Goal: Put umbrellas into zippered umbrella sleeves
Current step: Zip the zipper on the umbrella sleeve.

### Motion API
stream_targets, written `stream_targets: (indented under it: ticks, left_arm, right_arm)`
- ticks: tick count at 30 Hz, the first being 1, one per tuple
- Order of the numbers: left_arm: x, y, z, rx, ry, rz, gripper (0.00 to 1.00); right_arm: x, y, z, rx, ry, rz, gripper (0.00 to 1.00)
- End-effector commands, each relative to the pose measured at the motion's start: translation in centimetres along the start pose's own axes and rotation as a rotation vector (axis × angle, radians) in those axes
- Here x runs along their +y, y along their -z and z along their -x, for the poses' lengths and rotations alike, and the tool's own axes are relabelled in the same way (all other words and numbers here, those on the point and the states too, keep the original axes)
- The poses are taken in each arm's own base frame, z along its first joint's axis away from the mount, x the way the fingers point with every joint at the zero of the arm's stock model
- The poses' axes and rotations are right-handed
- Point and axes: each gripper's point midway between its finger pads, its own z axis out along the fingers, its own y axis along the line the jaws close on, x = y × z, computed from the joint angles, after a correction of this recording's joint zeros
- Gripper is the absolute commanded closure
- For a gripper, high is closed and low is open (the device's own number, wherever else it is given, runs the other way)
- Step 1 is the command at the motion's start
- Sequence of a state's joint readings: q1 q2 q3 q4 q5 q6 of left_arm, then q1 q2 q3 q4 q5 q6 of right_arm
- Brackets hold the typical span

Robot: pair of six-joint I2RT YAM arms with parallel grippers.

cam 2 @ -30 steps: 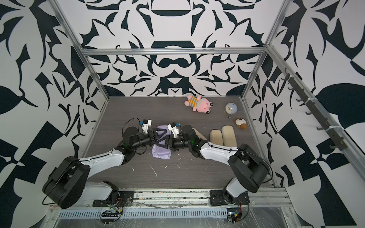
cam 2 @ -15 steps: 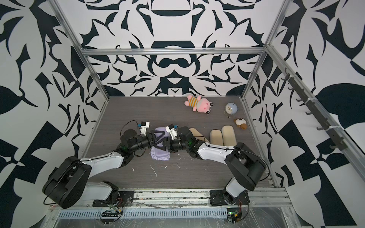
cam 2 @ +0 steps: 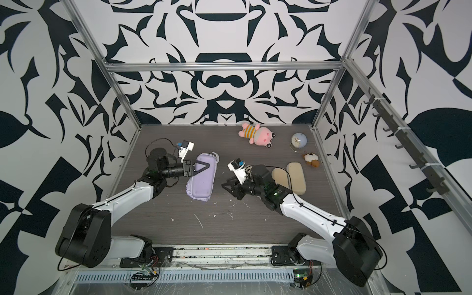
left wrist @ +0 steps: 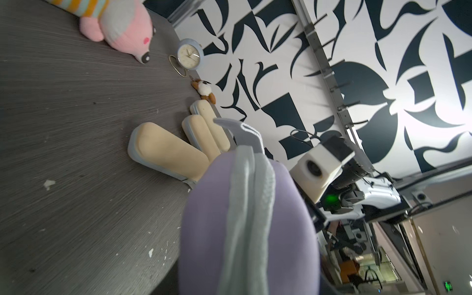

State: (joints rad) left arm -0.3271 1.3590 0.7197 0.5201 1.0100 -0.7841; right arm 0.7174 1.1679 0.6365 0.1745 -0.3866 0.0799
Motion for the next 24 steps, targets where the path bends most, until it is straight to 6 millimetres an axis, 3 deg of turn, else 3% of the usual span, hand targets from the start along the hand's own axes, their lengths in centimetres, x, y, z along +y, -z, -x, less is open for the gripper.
stream_targets:
  ticks: [1,8,17,24]
  left_arm:
    - [-1.9,-0.1,-0.2,0.073,-0.065,-0.073,0.9]
    - [-1.8,-0.3,0.1,0.07,-0.048,-0.06,0.91]
    - [-1.3,-0.9,0.0,0.071,-0.015,-0.05,0.92]
    - [-1.0,-0.9,-0.1,0.062,-0.008,-0.038,0.92]
  right_arm:
    - [-0.2,-0.1,1.0,-0.034,0.352,-0.121,0.64]
    - [2.5,-0.9,2.6,-0.131,0.503,-0.133,0.61]
    - [3.2,-2.9,3.5,-0.15,0.551,-0.149,0.66]
    - [3.7,-2.9,4.8,-0.189,0.555,-0.172,0.73]
